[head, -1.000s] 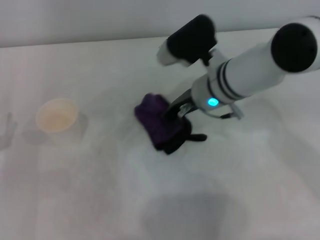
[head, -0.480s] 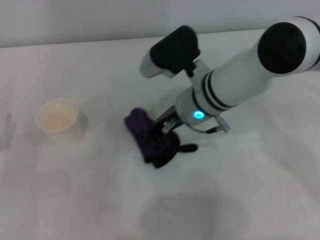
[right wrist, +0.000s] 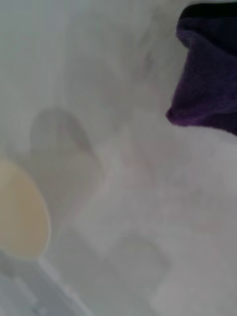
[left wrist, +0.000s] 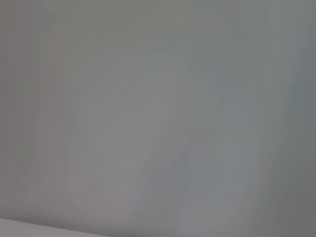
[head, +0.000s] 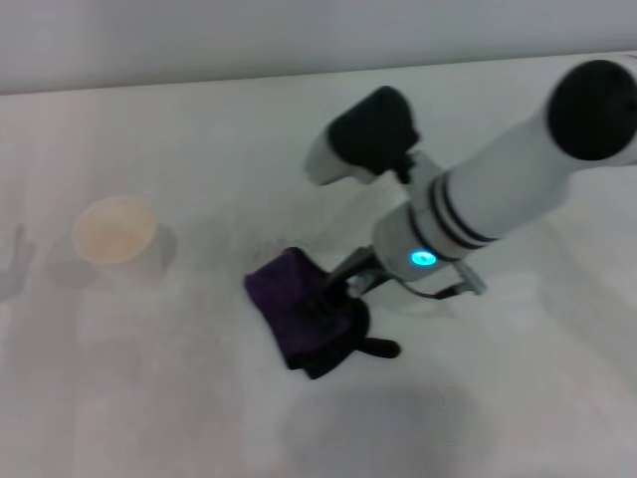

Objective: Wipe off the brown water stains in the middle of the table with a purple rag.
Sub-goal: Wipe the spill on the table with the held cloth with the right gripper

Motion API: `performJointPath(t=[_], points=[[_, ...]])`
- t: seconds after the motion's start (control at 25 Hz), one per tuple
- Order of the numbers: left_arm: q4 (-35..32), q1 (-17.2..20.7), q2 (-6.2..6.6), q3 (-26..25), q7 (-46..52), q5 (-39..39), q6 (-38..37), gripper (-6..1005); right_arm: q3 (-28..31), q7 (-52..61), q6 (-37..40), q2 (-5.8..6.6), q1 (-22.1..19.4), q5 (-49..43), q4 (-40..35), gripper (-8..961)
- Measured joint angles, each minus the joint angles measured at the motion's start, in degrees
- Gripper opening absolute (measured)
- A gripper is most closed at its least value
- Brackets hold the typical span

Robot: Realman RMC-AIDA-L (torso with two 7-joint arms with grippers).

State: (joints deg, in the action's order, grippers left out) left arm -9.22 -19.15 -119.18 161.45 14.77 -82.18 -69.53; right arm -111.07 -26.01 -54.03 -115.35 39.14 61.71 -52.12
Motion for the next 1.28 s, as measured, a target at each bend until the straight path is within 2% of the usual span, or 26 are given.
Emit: performJointPath(t=[0.08,0.12,0.32,0.48,0.72,0.96,1.12,1.28], points=[[-0.01,0.04,0.0,0.0,0.0,0.01,0.0,892,3.91,-1.98,-1.88,0.1,-2.49,-0.93,-0.47,57],[0.0,0.02,0.0,0.0,0.0,0.0,0.0,892,8.67,-3.75,-3.69,0.03,-5.28,-3.5,-1.8,57],[0.04,-0.24,0.0,0.0,0.0,0.0,0.0,893,14.37,-4.45,-4.45,0.05,-7.93,-7.72,-3.1,57],[0.11,-0.44,0.0,-0.31,0.0,0.0,0.01,893,16.87,-5.4,-2.3,-0.15,-7.53,-9.97,-2.73,56],[0.01,-0.52,0.0,-1.34,0.0,0.0,0.01,893,15.16,-6.53,3.5,-0.84,-4.59,-9.36,-2.41,55],[-0.01,-0.57,0.0,-1.43,0.0,0.0,0.01,893,14.89,-6.28,8.29,-0.47,-3.17,-8.69,-0.45,63],[-0.01,-0.55,0.0,-1.49,0.0,0.0,0.01,893,19.92,-8.77,10.17,-0.2,-5.14,-8.66,0.08,69],[-0.01,-0.54,0.0,-1.52,0.0,0.0,0.0,893,26.39,-12.42,8.44,-0.08,-7.93,-8.31,-0.42,75]])
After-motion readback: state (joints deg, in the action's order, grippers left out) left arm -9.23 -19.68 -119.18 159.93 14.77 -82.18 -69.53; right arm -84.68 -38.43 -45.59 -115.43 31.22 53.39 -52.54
